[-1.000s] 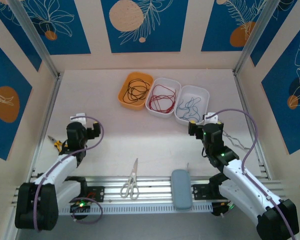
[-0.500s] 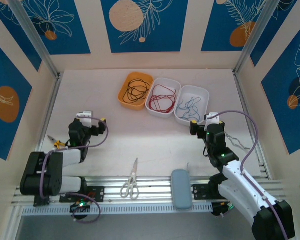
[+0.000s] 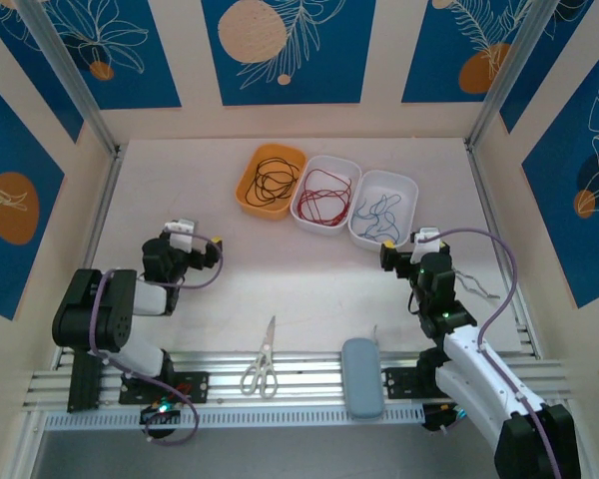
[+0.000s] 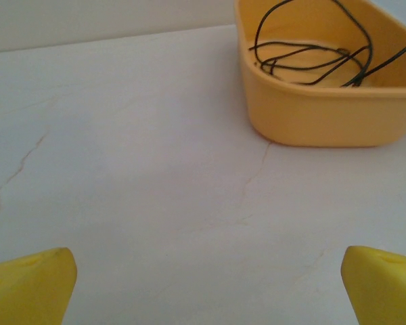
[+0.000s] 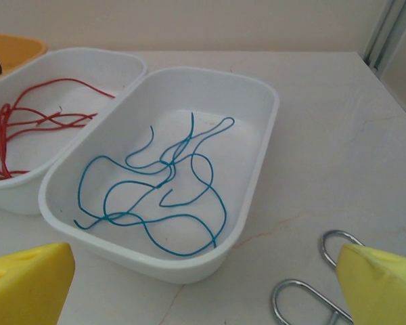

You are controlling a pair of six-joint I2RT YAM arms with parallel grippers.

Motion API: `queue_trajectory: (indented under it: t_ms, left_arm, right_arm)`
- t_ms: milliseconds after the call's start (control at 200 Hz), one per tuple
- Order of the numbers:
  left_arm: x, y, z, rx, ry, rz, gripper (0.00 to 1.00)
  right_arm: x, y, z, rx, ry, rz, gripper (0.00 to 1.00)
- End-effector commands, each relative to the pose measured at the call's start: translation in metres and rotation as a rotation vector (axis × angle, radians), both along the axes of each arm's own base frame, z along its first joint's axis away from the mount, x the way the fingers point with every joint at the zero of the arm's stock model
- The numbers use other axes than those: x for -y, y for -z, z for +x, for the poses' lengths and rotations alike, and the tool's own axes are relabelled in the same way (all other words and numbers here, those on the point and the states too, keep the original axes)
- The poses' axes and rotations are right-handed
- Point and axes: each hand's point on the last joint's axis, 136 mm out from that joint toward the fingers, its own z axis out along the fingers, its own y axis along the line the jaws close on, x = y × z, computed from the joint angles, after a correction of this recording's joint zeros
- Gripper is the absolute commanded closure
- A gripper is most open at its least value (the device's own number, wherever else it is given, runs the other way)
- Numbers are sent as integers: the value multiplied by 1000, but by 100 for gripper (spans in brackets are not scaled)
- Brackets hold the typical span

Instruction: Untangle the cables

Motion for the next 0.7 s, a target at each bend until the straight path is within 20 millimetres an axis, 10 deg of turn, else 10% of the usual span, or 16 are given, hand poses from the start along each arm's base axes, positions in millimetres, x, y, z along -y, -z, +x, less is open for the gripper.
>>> queue_trajectory:
  t_ms: [0, 230, 695]
  left_arm:
    - [7, -7, 7, 7, 64, 2, 0]
    - [-30, -4, 18, -20, -155, -3, 0]
    - [-29, -4, 17, -14, -158, -2, 0]
  right_arm:
    - [-6, -8, 5, 68, -49, 13, 1]
    - [-6, -2, 22, 77, -88, 25, 1]
    - [-4, 12, 57, 74, -126, 75, 1]
